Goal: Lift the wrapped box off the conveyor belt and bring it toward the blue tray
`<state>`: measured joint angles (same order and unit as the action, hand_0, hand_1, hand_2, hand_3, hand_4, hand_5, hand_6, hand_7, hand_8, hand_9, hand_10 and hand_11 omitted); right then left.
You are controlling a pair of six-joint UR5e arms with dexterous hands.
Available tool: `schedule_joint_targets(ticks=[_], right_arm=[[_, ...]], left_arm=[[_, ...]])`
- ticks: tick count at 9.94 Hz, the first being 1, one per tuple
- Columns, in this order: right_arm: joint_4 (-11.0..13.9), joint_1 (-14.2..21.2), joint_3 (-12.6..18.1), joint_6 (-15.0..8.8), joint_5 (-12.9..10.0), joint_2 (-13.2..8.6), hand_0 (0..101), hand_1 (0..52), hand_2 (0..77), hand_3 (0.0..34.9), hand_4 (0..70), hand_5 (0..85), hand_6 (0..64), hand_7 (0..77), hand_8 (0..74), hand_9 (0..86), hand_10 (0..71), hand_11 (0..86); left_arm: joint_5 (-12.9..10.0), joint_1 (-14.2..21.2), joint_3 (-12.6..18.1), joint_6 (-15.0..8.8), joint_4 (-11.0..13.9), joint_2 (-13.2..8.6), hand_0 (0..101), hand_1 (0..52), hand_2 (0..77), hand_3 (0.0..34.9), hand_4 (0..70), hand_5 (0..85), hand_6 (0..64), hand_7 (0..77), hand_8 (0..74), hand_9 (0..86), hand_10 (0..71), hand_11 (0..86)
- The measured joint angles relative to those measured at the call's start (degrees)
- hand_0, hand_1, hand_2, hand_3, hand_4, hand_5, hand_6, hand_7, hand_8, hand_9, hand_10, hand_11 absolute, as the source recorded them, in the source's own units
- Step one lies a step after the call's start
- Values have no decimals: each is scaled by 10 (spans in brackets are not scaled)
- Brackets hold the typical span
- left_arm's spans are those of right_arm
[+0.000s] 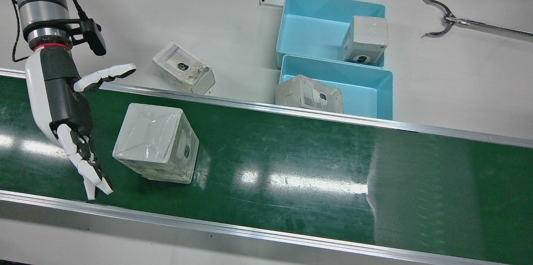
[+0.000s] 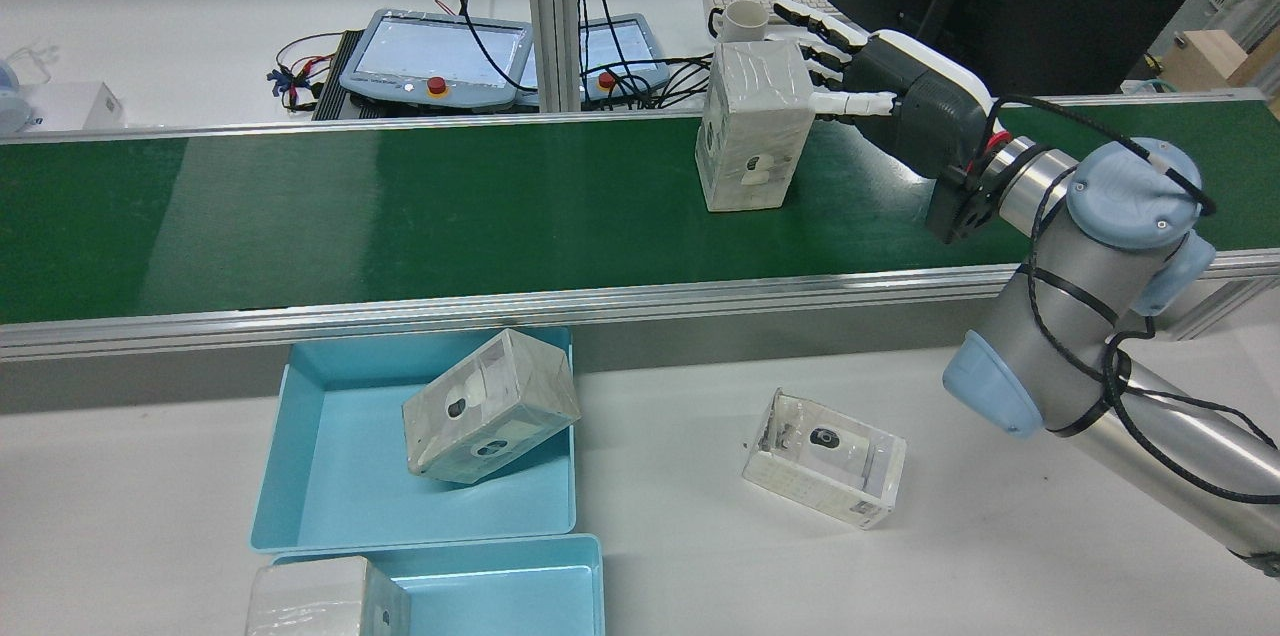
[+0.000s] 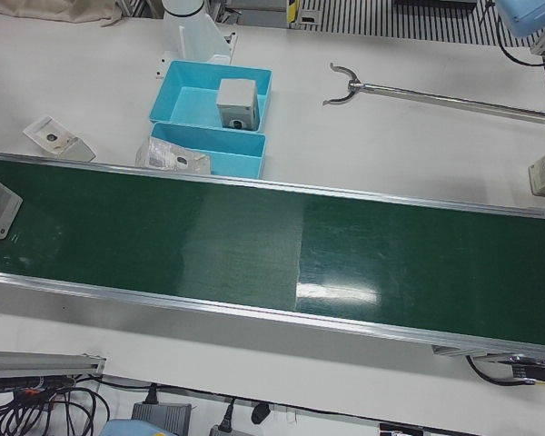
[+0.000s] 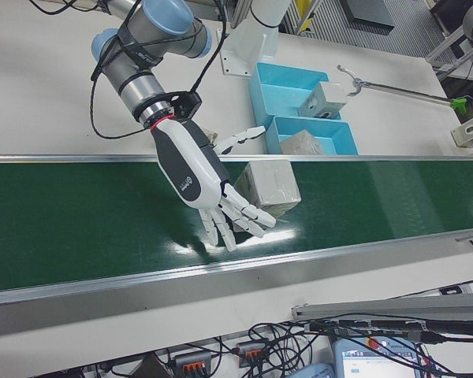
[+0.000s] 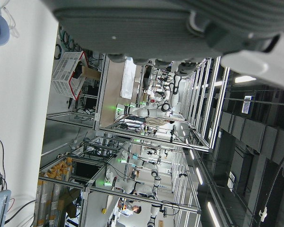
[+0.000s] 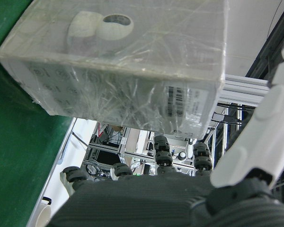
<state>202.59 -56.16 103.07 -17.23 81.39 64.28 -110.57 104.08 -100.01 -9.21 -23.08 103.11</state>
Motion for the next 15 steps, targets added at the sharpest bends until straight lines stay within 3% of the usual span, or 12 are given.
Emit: schedule_joint_targets(ticks=[3, 4, 5, 6, 7, 8, 9, 11, 12, 13, 14, 15], right_arm=[[-1, 1, -17, 1, 0, 1, 356, 65, 104, 297, 22, 115, 0, 82, 0, 16, 44, 49], [-1, 0, -19, 3, 0, 1, 359, 65, 164, 296, 98, 322, 27, 196, 11, 38, 60, 104], [-1, 0, -20, 4, -1, 1, 359, 65, 164, 296, 98, 322, 27, 196, 11, 38, 60, 104], [-2, 0, -21, 4, -1, 0, 342, 44, 218, 291, 185, 382, 98, 284, 185, 213, 218, 235], [-2, 0, -21, 5, -2, 0, 308, 22, 180, 219, 262, 442, 262, 447, 284, 300, 300, 436], [-2, 0, -19, 7, -2, 0, 308, 22, 180, 219, 262, 442, 262, 447, 284, 300, 300, 436], [-2, 0, -10, 13, -3, -1, 309, 22, 180, 182, 322, 660, 240, 453, 256, 442, 278, 393], [0, 0, 28, 21, -14, -2, 310, 22, 180, 141, 289, 714, 213, 387, 218, 376, 245, 349], [3, 1, 45, 22, -22, -3, 335, 22, 180, 61, 316, 698, 218, 404, 196, 316, 224, 327], [4, 2, 56, 24, -26, -2, 335, 22, 180, 61, 316, 698, 218, 404, 196, 316, 224, 327], [5, 2, 61, 24, -27, -1, 337, 22, 185, 7, 316, 698, 213, 409, 196, 327, 229, 327], [10, 2, 64, 23, -25, 0, 286, 16, 82, 71, 185, 627, 60, 278, 60, 169, 98, 196]], left_arm=[[0, 0, 0, 0, 0, 0, 0, 0, 5, 0, 0, 5, 0, 5, 5, 0, 0, 0], [0, 0, 0, 0, 0, 0, 0, 0, 5, 0, 0, 5, 0, 5, 5, 0, 5, 0], [0, 0, 0, 0, 0, 0, 0, 0, 11, 0, 0, 5, 0, 5, 5, 5, 0, 0], [0, 0, 0, 0, 0, 0, 0, 0, 11, 0, 0, 5, 0, 5, 5, 5, 0, 0], [0, 0, 0, 0, 0, 0, 0, 0, 11, 0, 0, 5, 0, 5, 0, 5, 5, 0], [0, 0, 0, 0, 0, 0, 0, 0, 11, 0, 0, 5, 0, 5, 5, 0, 5, 0], [0, 0, 0, 0, 0, 0, 0, 0, 11, 0, 0, 5, 0, 5, 5, 0, 5, 0], [0, 0, 0, 0, 0, 0, 0, 0, 5, 0, 0, 5, 0, 5, 5, 5, 5, 0], [0, 0, 0, 0, 0, 0, 0, 0, 5, 0, 0, 5, 0, 5, 5, 5, 5, 0], [0, 0, 0, 0, 0, 0, 0, 0, 11, 0, 0, 5, 0, 5, 0, 5, 5, 0], [0, 0, 0, 0, 0, 0, 0, 0, 5, 0, 0, 5, 0, 5, 5, 0, 5, 0], [0, 0, 0, 0, 0, 0, 0, 0, 11, 0, 0, 5, 0, 5, 5, 5, 0, 0]])
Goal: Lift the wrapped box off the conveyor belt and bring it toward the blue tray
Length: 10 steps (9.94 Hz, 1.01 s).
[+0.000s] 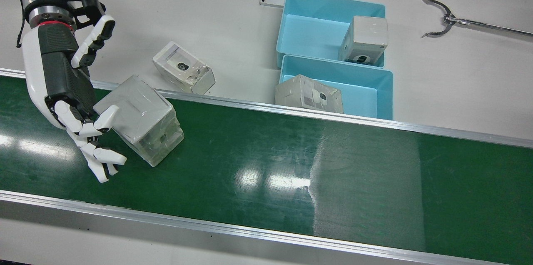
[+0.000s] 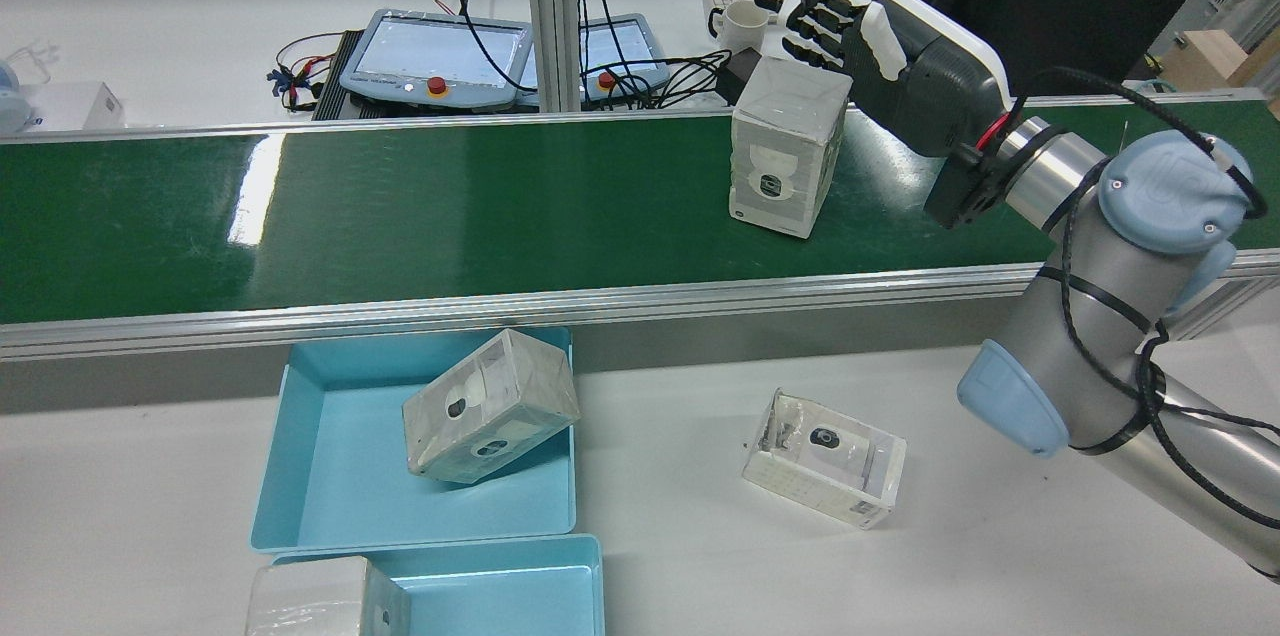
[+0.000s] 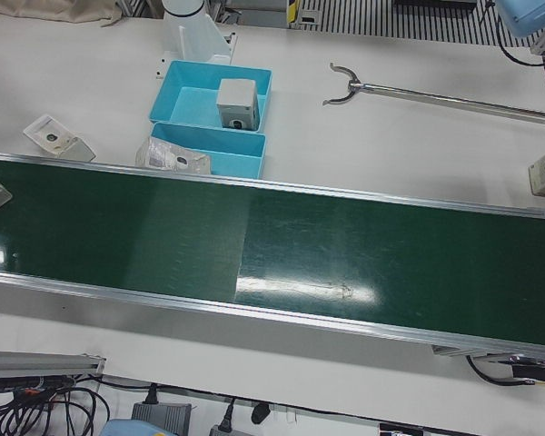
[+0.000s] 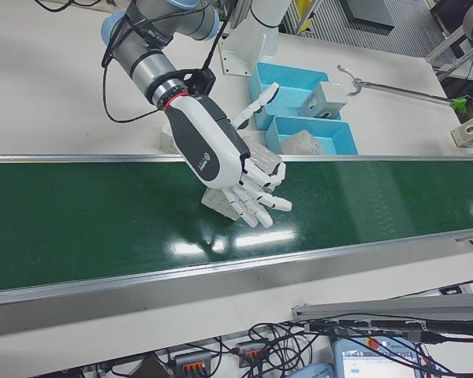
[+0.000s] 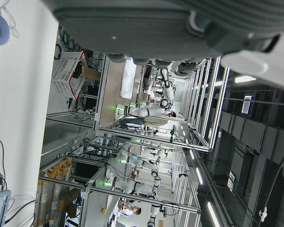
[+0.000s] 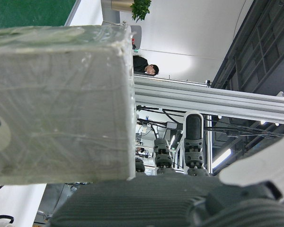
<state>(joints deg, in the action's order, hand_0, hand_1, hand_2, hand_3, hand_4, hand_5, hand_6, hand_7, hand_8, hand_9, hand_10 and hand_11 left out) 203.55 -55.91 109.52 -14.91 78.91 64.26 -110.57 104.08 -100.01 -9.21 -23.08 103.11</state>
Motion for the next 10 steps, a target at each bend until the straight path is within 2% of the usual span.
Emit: schedule_joint_targets(ticks=[1, 2, 3, 4, 5, 6, 10], right_arm=[[17, -2, 2, -2, 2, 0, 160, 16, 22, 148, 22, 409, 0, 11, 38, 16, 0, 16], [41, -4, 1, -6, 4, 6, 160, 16, 22, 148, 22, 409, 0, 11, 38, 16, 0, 16], [61, -4, -1, -12, 4, 21, 13, 5, 16, 209, 0, 147, 0, 5, 76, 5, 0, 16], [74, -3, -2, -19, 5, 38, 13, 5, 16, 209, 0, 147, 0, 5, 76, 5, 0, 16], [79, -1, -3, -25, 6, 47, 11, 5, 16, 249, 0, 27, 0, 5, 87, 11, 0, 16], [82, 3, -3, -29, 7, 52, 28, 5, 16, 302, 0, 11, 0, 5, 82, 11, 0, 11], [84, 14, -3, -40, 8, 51, 8, 5, 16, 298, 0, 5, 0, 27, 98, 11, 0, 16]], left_arm=[[0, 0, 0, 0, 0, 0, 0, 0, 11, 0, 0, 5, 0, 5, 5, 0, 0, 0], [0, 0, 0, 0, 0, 0, 0, 0, 5, 0, 0, 5, 0, 5, 5, 0, 5, 0], [0, 0, 0, 0, 0, 0, 0, 0, 5, 0, 0, 5, 0, 5, 0, 5, 0, 0], [0, 0, 0, 0, 0, 0, 0, 0, 5, 0, 0, 5, 0, 5, 5, 5, 0, 0], [0, 0, 0, 0, 0, 0, 0, 0, 5, 0, 0, 5, 0, 5, 5, 5, 5, 0], [0, 0, 0, 0, 0, 0, 0, 0, 5, 0, 0, 5, 0, 5, 5, 0, 0, 0], [0, 0, 0, 0, 0, 0, 0, 0, 5, 0, 0, 5, 0, 5, 5, 0, 0, 0]])
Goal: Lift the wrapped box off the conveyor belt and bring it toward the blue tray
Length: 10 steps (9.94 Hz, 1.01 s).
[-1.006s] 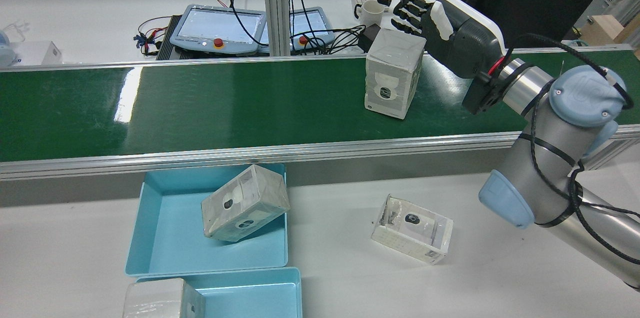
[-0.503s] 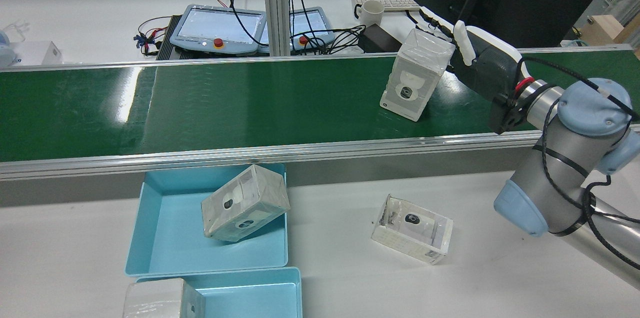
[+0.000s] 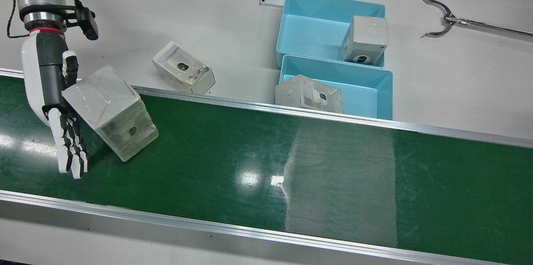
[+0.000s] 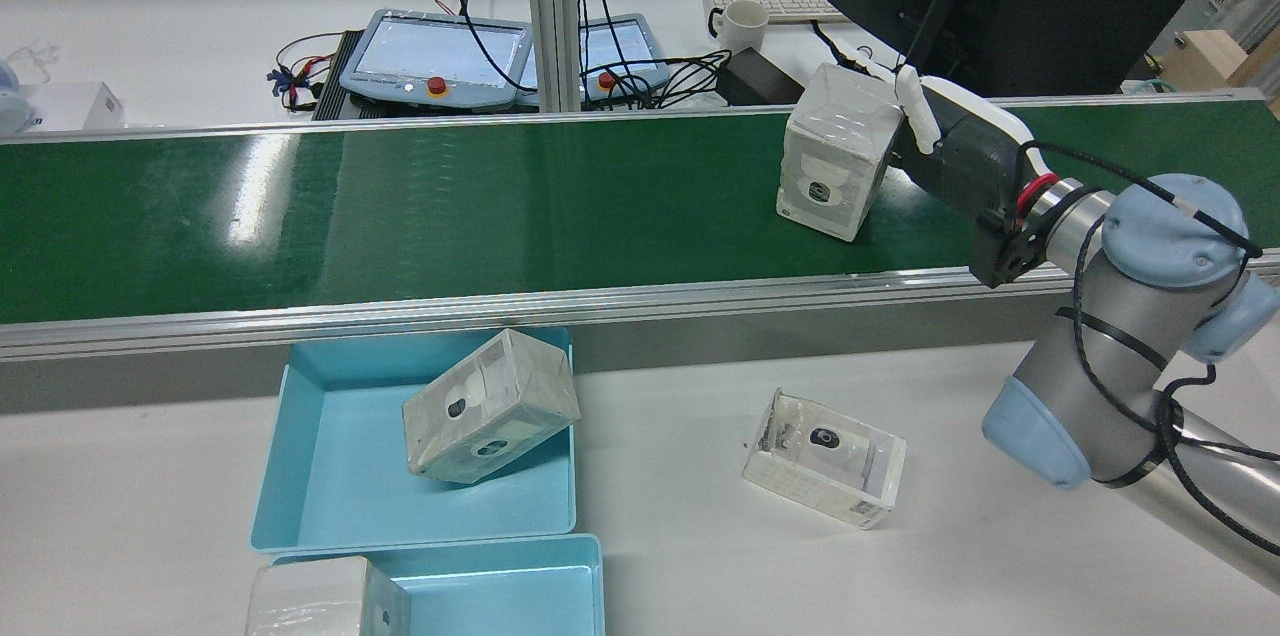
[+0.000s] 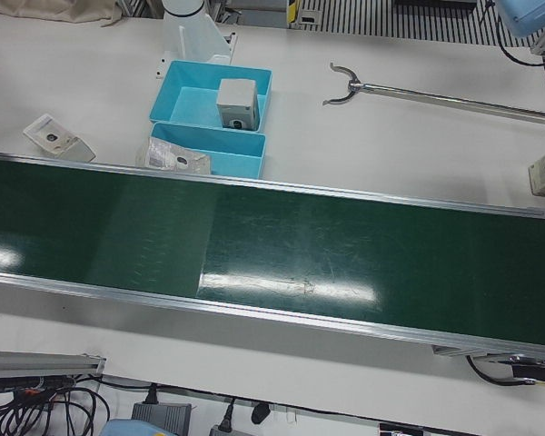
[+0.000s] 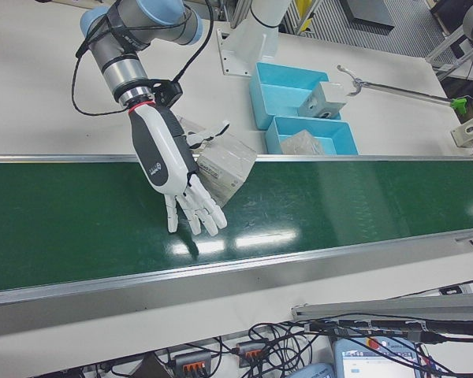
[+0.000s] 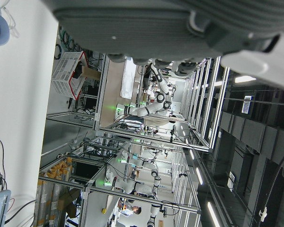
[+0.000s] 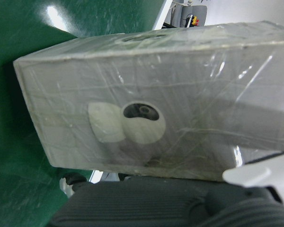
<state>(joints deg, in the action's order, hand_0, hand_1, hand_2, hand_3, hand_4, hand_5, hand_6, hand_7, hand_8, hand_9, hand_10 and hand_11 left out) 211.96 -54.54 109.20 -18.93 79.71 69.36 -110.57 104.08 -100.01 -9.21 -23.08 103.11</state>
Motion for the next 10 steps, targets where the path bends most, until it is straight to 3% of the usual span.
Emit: schedule_joint_targets(ticks=[1, 2, 3, 4, 5, 6, 7, 8, 9, 10], right_arm=[[-1, 1, 2, -1, 0, -1, 8, 5, 16, 298, 0, 5, 0, 27, 98, 11, 0, 16], [-6, 1, 3, -1, 0, -1, 24, 5, 16, 298, 0, 5, 0, 76, 98, 11, 0, 11], [-15, 1, 4, -1, 0, -1, 176, 5, 16, 300, 87, 11, 22, 142, 82, 11, 49, 16], [-22, 1, 5, 1, -1, -1, 279, 11, 16, 294, 191, 55, 114, 235, 180, 16, 136, 5], [-25, 1, 4, 3, -2, -2, 375, 0, 207, 245, 360, 235, 224, 327, 360, 164, 327, 0], [-27, 2, 3, 5, -2, -5, 375, 0, 207, 245, 360, 235, 224, 327, 360, 164, 327, 0], [-28, 3, 2, 7, -2, -12, 376, 0, 327, 199, 436, 322, 284, 398, 425, 213, 409, 0], [-29, 7, 1, 12, -3, -23, 320, 0, 295, 180, 502, 382, 349, 480, 480, 262, 464, 44], [-30, 13, 3, 22, -5, -37, 320, 0, 295, 180, 502, 382, 349, 480, 480, 262, 464, 44], [-29, 25, 7, 37, -8, -57, 105, 16, 202, 114, 616, 584, 475, 660, 616, 442, 616, 240]], left_arm=[[0, 0, 0, 0, 0, 0, 0, 0, 11, 0, 0, 5, 0, 5, 5, 5, 5, 0], [0, 0, 0, 0, 0, 0, 0, 0, 11, 0, 0, 5, 0, 5, 0, 5, 0, 0], [0, 0, 0, 0, 0, 0, 0, 0, 11, 0, 0, 5, 0, 5, 0, 5, 0, 0], [0, 0, 0, 0, 0, 0, 0, 0, 11, 0, 0, 5, 0, 5, 0, 5, 0, 0], [0, 0, 0, 0, 0, 0, 0, 0, 11, 0, 0, 5, 0, 5, 0, 5, 0, 0], [0, 0, 0, 0, 0, 0, 0, 0, 5, 0, 0, 5, 0, 5, 5, 5, 5, 0], [0, 0, 0, 0, 0, 0, 0, 0, 5, 0, 0, 5, 0, 5, 5, 5, 5, 0], [0, 0, 0, 0, 0, 0, 0, 0, 5, 0, 0, 5, 0, 5, 5, 0, 0, 0], [0, 0, 0, 0, 0, 0, 0, 0, 5, 0, 0, 5, 0, 5, 5, 0, 0, 0], [0, 0, 0, 0, 0, 0, 0, 0, 5, 0, 0, 11, 0, 5, 5, 0, 0, 0]])
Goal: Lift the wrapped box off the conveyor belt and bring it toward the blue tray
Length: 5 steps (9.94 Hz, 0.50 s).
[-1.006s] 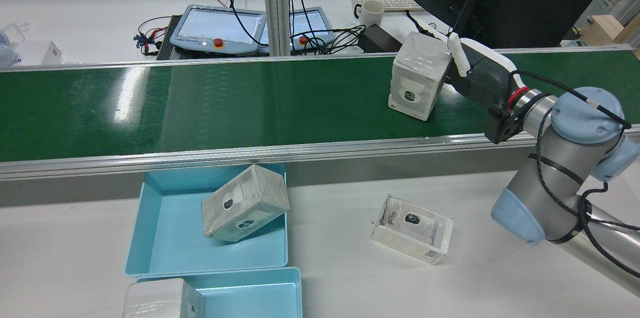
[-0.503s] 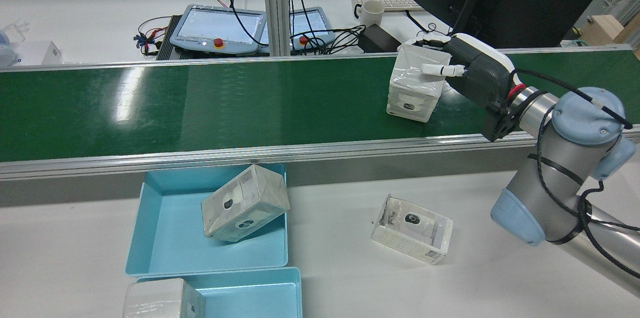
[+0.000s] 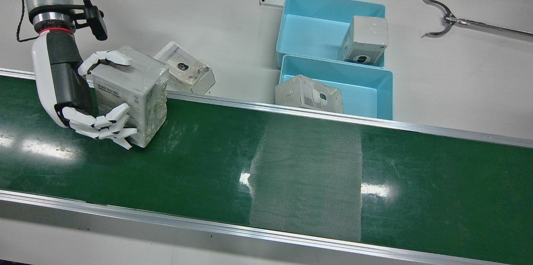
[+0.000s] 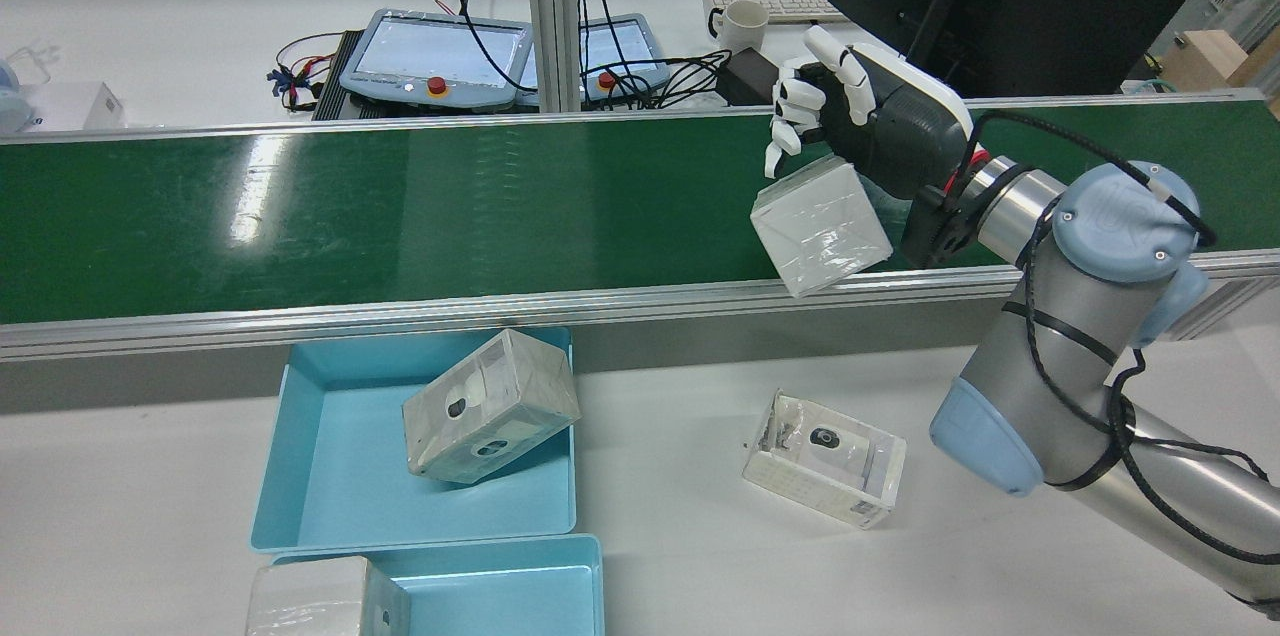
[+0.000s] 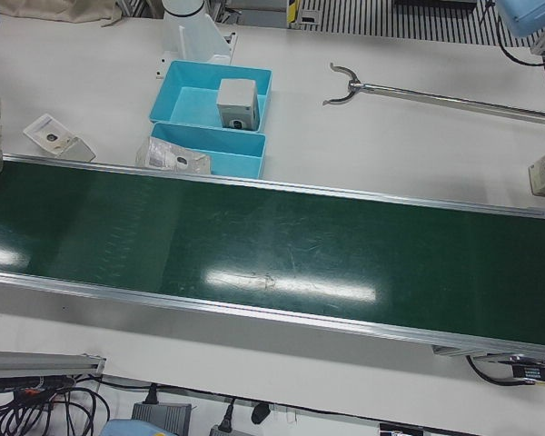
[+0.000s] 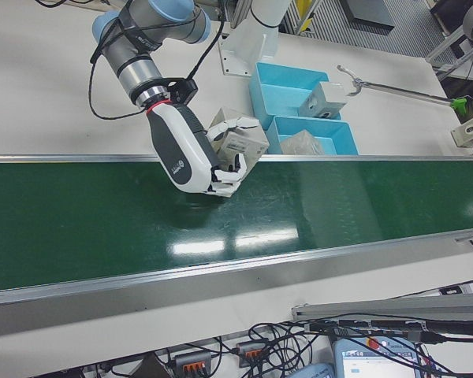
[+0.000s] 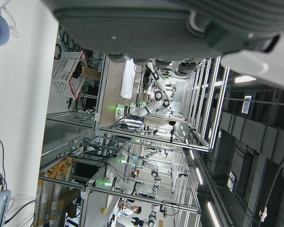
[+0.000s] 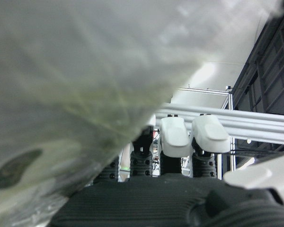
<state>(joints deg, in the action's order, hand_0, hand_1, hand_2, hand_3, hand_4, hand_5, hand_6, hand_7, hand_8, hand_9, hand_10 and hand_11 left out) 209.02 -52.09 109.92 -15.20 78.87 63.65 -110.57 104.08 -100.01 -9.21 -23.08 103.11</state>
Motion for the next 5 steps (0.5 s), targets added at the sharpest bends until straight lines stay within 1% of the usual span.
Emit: schedule_joint_targets(ticks=[1, 2, 3, 4, 5], right_arm=[[3, 18, 10, 12, -11, -16, 29, 22, 235, 71, 616, 714, 567, 709, 687, 524, 687, 333], [5, 44, 27, 20, -33, -26, 118, 22, 245, 1, 654, 704, 616, 704, 704, 720, 709, 453], [7, 77, 43, 23, -59, -31, 107, 22, 245, 0, 654, 704, 633, 698, 704, 698, 704, 698], [7, 113, 58, 24, -84, -34, 107, 22, 245, 0, 654, 704, 633, 698, 704, 698, 704, 698], [7, 143, 75, 24, -110, -36, 84, 22, 235, 0, 649, 704, 633, 698, 704, 693, 704, 704]], left_arm=[[0, 0, 0, 0, 0, 0, 0, 0, 5, 0, 0, 11, 0, 5, 5, 0, 0, 0], [0, 0, 0, 0, 0, 0, 0, 0, 11, 0, 0, 5, 0, 5, 5, 5, 5, 0], [0, 0, 0, 0, 0, 0, 0, 0, 5, 0, 0, 5, 0, 5, 0, 5, 0, 0], [0, 0, 0, 0, 0, 0, 0, 0, 5, 0, 0, 5, 0, 5, 0, 5, 0, 0], [0, 0, 0, 0, 0, 0, 0, 0, 5, 0, 0, 5, 0, 5, 0, 5, 0, 0]])
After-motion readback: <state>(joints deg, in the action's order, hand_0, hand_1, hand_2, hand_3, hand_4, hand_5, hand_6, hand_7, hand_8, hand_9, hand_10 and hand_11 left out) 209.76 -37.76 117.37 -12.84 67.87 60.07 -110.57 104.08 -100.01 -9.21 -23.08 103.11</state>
